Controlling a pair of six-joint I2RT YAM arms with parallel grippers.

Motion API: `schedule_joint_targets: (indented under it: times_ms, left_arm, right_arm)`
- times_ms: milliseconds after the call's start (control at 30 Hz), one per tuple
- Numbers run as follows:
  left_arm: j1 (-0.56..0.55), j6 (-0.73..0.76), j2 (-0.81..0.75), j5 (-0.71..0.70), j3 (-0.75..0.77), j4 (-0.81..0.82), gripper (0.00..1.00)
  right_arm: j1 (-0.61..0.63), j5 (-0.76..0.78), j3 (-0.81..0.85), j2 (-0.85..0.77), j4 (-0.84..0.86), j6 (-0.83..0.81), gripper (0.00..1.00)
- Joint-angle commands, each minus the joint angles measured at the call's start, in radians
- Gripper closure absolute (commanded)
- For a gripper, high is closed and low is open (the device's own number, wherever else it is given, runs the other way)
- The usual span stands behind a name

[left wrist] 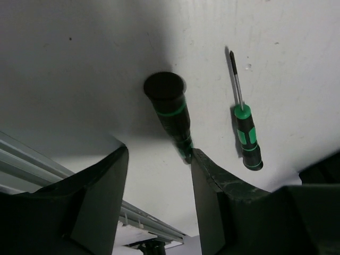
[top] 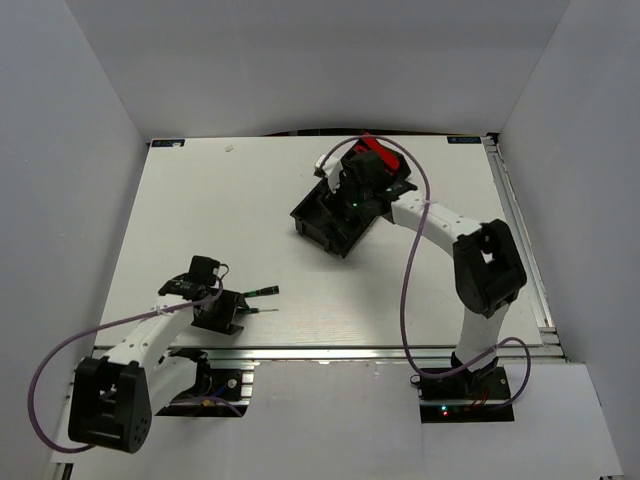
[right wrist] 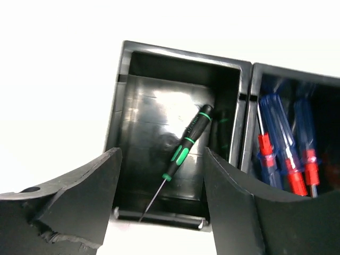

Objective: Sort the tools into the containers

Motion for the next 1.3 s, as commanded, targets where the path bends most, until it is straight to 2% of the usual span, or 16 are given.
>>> schedule_joint_targets:
  times_ms: [0, 167, 300, 333, 400, 433, 633, 733, 900, 967, 1000, 1033, 1133, 1267]
  left_arm:
    - [0.000, 0.013, 0.067, -0.031, 0.028, 0.015, 0.40]
    - [0.000, 0.024, 0.169, -0.044, 0.053, 0.049, 0.47]
    - [0.000, 0.051, 0.244, -0.047, 0.079, 0.060, 0.54]
    - [0.000, 0.057, 0.261, -0.045, 0.082, 0.061, 0.63]
    - [0.000, 0.064, 0.271, -0.032, 0.083, 0.058, 0.72]
    - [0.000, 0.064, 0.268, -0.025, 0.080, 0.054, 0.80]
    - [0.000, 0.039, 0.171, 0.001, 0.073, -0.037, 1.00]
    - [-0.001, 0.031, 0.108, -0.005, 0.093, -0.096, 1.00]
    - [0.000, 0.106, 0.034, 0.002, 0.227, -0.097, 1.00]
    - [0.000, 0.199, 0.052, 0.074, 0.282, 0.003, 1.00]
    - [-0.001, 0.217, 0.078, 0.109, 0.292, 0.106, 1.00]
    - [-0.001, 0.249, 0.095, 0.193, 0.300, 0.176, 1.00]
    - [-0.023, 0.271, 0.188, 0.307, 0.332, 0.407, 1.00]
    - [-0.084, 0.292, 0.360, 0.369, 0.445, 0.590, 1.00]
  right_arm:
    - [-0.023, -0.202, 0.038, -0.113, -0.055, -0.101, 0.30]
    - [-0.043, -0.324, 0.026, -0.159, -0.097, -0.133, 0.26]
    - [-0.046, -0.358, 0.006, -0.190, -0.103, -0.139, 0.25]
    - [-0.047, -0.361, 0.001, -0.195, -0.103, -0.139, 0.25]
    - [-0.047, -0.367, -0.010, -0.205, -0.103, -0.139, 0.24]
    - [-0.049, -0.370, -0.013, -0.210, -0.103, -0.139, 0.24]
    - [-0.066, -0.391, -0.019, -0.228, -0.092, -0.125, 0.24]
    - [-0.073, -0.399, -0.022, -0.235, -0.082, -0.119, 0.24]
    - [-0.086, -0.414, -0.020, -0.241, -0.077, -0.113, 0.24]
    - [-0.093, -0.424, -0.016, -0.242, -0.077, -0.111, 0.24]
    - [-0.101, -0.430, -0.014, -0.242, -0.077, -0.111, 0.24]
    - [-0.106, -0.434, -0.013, -0.242, -0.077, -0.113, 0.24]
    - [-0.129, -0.451, -0.010, -0.248, -0.083, -0.119, 0.24]
    - [-0.161, -0.453, -0.019, -0.267, -0.083, -0.122, 0.24]
